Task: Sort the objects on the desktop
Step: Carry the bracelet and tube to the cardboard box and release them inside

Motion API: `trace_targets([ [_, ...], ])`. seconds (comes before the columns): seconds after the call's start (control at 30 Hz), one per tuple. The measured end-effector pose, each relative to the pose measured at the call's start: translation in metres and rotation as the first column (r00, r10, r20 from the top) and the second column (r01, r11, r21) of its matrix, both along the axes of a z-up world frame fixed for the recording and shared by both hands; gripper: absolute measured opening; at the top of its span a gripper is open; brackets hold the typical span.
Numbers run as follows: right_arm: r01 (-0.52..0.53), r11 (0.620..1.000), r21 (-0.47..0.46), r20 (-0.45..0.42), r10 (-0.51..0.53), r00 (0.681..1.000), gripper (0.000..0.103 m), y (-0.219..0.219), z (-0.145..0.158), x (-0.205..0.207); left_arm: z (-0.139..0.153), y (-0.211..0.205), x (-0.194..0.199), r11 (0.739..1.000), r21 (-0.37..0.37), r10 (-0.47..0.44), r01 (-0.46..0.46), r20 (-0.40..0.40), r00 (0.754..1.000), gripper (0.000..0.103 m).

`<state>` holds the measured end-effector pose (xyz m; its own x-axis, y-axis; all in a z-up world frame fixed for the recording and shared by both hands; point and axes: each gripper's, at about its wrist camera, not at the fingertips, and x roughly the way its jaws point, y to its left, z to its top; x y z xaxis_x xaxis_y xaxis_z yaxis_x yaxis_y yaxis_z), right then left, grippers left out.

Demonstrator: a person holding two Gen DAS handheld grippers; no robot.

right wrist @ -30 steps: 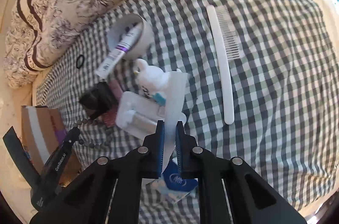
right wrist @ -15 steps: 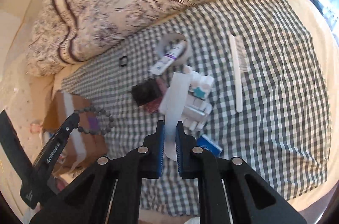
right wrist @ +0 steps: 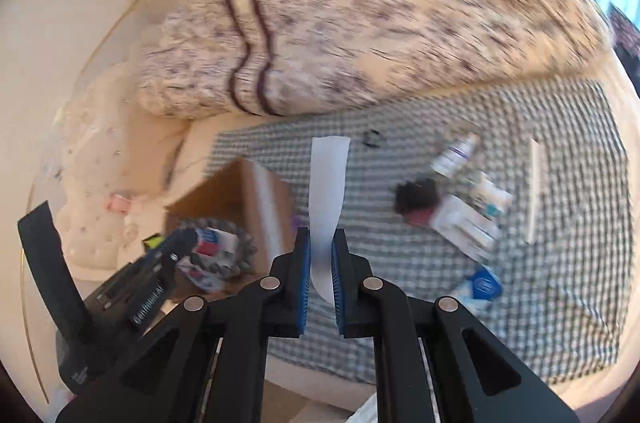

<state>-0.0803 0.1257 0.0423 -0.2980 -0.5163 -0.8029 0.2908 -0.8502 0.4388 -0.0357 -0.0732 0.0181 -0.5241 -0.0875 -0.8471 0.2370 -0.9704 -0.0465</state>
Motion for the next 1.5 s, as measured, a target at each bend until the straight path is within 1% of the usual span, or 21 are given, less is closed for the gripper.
trace_targets([
  [0.07, -0.019, 1.0, -0.022, -0.021, 0.018, 1.0, 0.009, -0.026, 0.012, 0.005, 0.008, -0.024, 0.003, 1.0, -0.019, 0.013, -0.013, 0.001, 1.0, 0.011],
  [0.17, -0.047, 0.998, -0.039, -0.039, 0.045, 0.998, 0.01, -0.073, 0.025, 0.012, 0.011, -0.062, 0.007, 0.999, -0.026, 0.029, -0.028, 0.015, 0.999, 0.011],
  [0.3, -0.084, 0.996, -0.042, -0.047, 0.082, 0.996, 0.01, -0.134, 0.026, 0.02, 0.004, -0.108, 0.011, 0.999, -0.022, 0.036, -0.035, 0.035, 0.999, 0.011],
  [0.37, -0.1, 0.995, -0.027, -0.033, 0.099, 0.995, 0.01, -0.158, 0.017, 0.02, -0.007, -0.13, 0.011, 0.999, -0.022, 0.048, -0.047, 0.053, 0.997, 0.011],
  [0.5, -0.122, 0.993, 0.008, -0.003, 0.122, 0.993, 0.01, -0.203, -0.008, 0.02, -0.03, -0.16, 0.008, 1.0, -0.001, 0.03, -0.03, 0.097, 0.995, 0.011],
  [0.63, -0.13, 0.991, 0.036, 0.046, 0.128, 0.991, 0.013, -0.228, -0.034, 0.019, -0.051, -0.174, 0.003, 1.0, 0.001, 0.002, -0.002, 0.132, 0.991, 0.011],
  [0.7, -0.118, 0.992, 0.047, 0.065, 0.115, 0.991, 0.013, -0.234, -0.044, 0.016, -0.062, -0.178, -0.001, 1.0, 0.006, -0.012, 0.011, 0.159, 0.987, 0.011],
  [0.73, -0.108, 0.993, 0.056, 0.071, 0.104, 0.992, 0.021, -0.236, -0.048, 0.013, -0.065, -0.181, -0.003, 1.0, 0.018, -0.011, 0.008, 0.167, 0.986, 0.014],
  [0.77, -0.098, 0.993, 0.063, 0.084, 0.093, 0.992, 0.043, -0.238, -0.051, 0.01, -0.069, -0.183, -0.005, 1.0, 0.026, -0.012, 0.008, 0.178, 0.984, 0.022],
  [0.8, -0.083, 0.994, 0.07, 0.093, 0.076, 0.993, 0.056, -0.238, -0.053, 0.006, -0.071, -0.184, -0.007, 1.0, 0.024, -0.015, 0.01, 0.19, 0.982, 0.051],
  [0.83, -0.068, 0.995, 0.072, 0.094, 0.061, 0.994, 0.069, -0.238, -0.053, 0.004, -0.075, -0.184, -0.01, 1.0, 0.006, -0.011, 0.01, 0.211, 0.978, 0.073],
  [0.87, -0.058, 0.996, 0.069, 0.09, 0.052, 0.995, 0.069, -0.237, -0.053, 0.002, -0.076, -0.184, -0.011, 1.0, -0.018, -0.001, 0.005, 0.218, 0.976, 0.098],
  [0.9, -0.053, 0.996, 0.072, 0.086, 0.047, 0.995, 0.069, -0.236, -0.052, 0.001, -0.075, -0.185, -0.01, 1.0, -0.028, 0.005, 0.001, 0.204, 0.979, 0.1],
  [0.93, -0.051, 0.995, 0.086, 0.084, 0.043, 0.995, 0.069, -0.236, -0.05, -0.001, -0.073, -0.186, -0.01, 1.0, -0.023, 0.005, 0.0, 0.189, 0.982, 0.1],
  [1.0, -0.044, 0.995, 0.093, 0.084, 0.037, 0.996, 0.069, -0.233, -0.048, -0.004, -0.073, -0.187, -0.012, 1.0, -0.002, 0.004, -0.004, 0.193, 0.981, 0.1],
  [1.2, -0.015, 0.994, 0.106, 0.081, 0.006, 0.997, 0.069, -0.217, -0.043, -0.004, -0.071, -0.183, -0.017, 1.0, 0.01, 0.008, -0.01, 0.203, 0.979, 0.1],
  [1.33, 0.028, 0.994, 0.103, 0.083, -0.037, 0.996, 0.069, -0.192, -0.042, -0.003, -0.071, -0.171, -0.024, 1.0, 0.006, 0.0, -0.001, 0.208, 0.978, 0.1],
  [1.5, 0.125, 0.988, 0.095, 0.062, -0.131, 0.989, 0.069, -0.137, -0.028, 0.002, -0.062, -0.144, -0.035, 1.0, 0.006, -0.014, 0.013, 0.203, 0.979, 0.1],
])
